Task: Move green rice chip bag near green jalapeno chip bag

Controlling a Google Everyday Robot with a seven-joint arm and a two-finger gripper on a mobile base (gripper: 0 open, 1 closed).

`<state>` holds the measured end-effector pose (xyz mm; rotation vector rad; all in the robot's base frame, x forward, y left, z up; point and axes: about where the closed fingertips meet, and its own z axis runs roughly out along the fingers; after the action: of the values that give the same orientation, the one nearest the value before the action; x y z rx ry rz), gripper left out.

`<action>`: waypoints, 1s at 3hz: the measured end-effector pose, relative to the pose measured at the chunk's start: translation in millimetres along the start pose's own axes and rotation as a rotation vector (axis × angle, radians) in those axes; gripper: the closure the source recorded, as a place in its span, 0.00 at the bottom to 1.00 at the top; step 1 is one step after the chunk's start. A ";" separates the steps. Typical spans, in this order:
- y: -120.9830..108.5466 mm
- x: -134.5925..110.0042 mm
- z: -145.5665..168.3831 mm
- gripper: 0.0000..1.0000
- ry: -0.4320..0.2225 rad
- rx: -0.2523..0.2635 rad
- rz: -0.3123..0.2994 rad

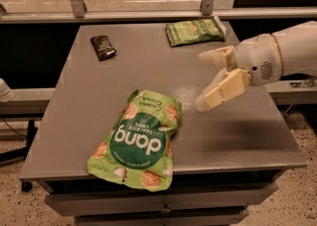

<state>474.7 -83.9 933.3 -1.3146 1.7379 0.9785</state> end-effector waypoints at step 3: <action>35.8 -11.8 103.2 0.00 0.046 -0.047 -0.109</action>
Offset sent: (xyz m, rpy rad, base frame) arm -0.0261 0.1199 -0.0291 -0.0598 -0.1041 0.1116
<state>453.4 19.7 903.4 -1.4570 1.6676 0.9385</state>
